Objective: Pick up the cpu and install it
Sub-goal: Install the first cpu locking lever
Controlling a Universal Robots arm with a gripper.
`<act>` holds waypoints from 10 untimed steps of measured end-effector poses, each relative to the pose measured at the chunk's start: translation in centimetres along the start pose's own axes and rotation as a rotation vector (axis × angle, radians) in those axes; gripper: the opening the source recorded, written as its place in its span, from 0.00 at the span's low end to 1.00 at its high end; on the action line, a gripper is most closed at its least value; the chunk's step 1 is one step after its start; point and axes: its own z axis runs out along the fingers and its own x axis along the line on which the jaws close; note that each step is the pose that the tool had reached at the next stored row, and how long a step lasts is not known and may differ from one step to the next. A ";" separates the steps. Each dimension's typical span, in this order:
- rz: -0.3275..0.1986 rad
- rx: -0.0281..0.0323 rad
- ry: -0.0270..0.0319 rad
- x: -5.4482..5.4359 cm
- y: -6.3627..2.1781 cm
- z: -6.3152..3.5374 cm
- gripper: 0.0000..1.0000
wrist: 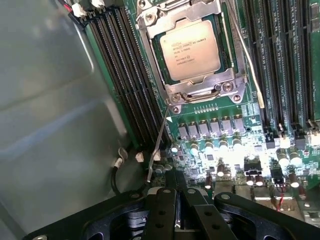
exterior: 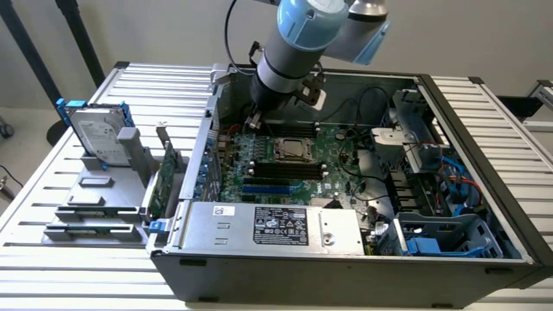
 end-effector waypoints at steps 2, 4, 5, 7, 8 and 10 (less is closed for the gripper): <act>0.017 -0.0035 0.0147 0.0 -0.01 0.00 0.11; 0.031 -0.0058 0.0292 0.0 -0.02 0.00 0.11; 0.038 -0.0070 0.0364 0.0 -0.03 -0.01 0.11; 0.053 -0.0100 0.0493 0.0 -0.06 -0.05 0.11; 0.061 -0.0120 0.0557 0.0 -0.08 -0.09 0.11; 0.076 -0.0158 0.0673 0.0 -0.13 -0.19 0.11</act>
